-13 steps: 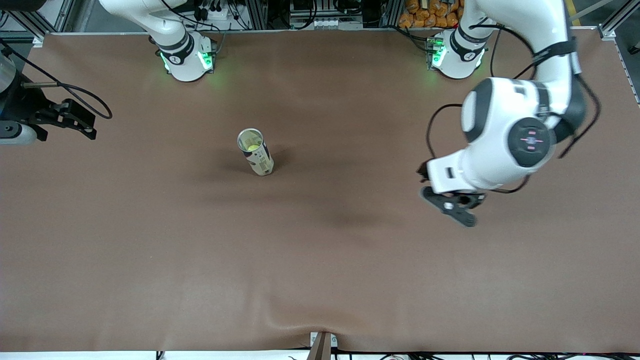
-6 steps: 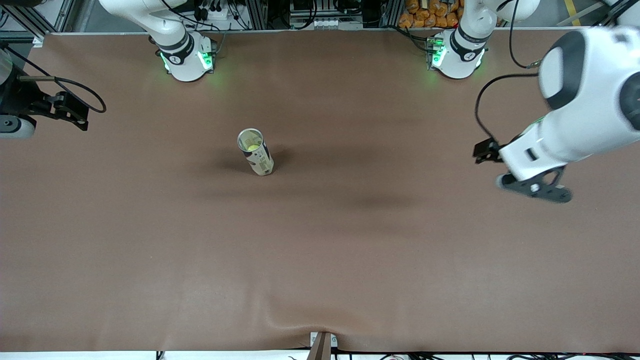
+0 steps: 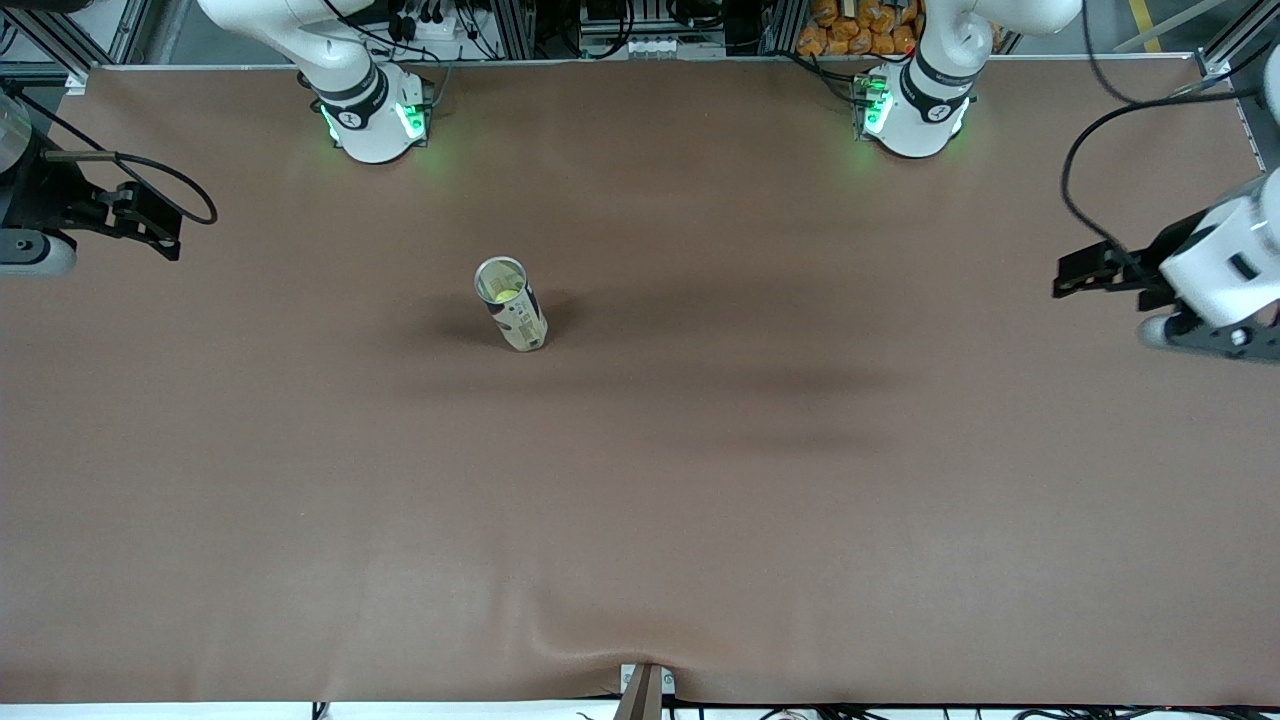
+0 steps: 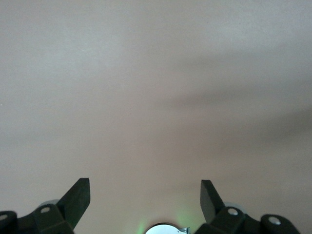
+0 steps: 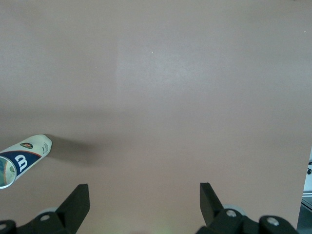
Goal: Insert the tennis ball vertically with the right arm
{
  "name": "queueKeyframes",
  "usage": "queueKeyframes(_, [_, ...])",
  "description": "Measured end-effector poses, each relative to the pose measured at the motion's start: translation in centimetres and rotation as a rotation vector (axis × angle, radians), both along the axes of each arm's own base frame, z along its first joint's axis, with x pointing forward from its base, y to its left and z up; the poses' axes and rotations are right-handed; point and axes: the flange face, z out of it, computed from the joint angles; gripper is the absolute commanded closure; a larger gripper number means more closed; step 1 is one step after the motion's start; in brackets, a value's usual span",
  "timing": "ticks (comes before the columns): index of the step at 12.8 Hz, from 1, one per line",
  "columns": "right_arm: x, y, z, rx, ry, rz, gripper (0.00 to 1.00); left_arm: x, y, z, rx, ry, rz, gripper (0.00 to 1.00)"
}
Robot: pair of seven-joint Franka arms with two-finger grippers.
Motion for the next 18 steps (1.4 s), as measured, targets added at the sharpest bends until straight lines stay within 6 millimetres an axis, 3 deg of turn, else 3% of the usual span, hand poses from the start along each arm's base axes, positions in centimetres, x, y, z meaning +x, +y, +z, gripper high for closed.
queueKeyframes(3, [0.0,0.5,0.0,-0.001,0.000,0.013,0.00,-1.6,-2.0,1.7,-0.017,0.017,0.047,0.00])
queueKeyframes(7, [-0.1,1.1,0.0,-0.004,-0.001,0.025,0.00,-2.3,-5.3,1.9,0.050,0.017,0.031,0.00])
queueKeyframes(9, [0.0,0.7,0.0,-0.004,-0.001,0.018,0.00,-2.2,-4.7,1.9,0.058,0.016,0.035,0.00])
queueKeyframes(14, [-0.1,1.3,0.0,-0.002,-0.003,0.029,0.00,-1.8,-0.7,1.9,0.049,0.020,0.099,0.00])
queueKeyframes(18, [-0.1,1.4,0.1,0.011,-0.005,0.029,0.00,-1.9,-1.3,1.8,0.052,0.021,0.114,0.00])
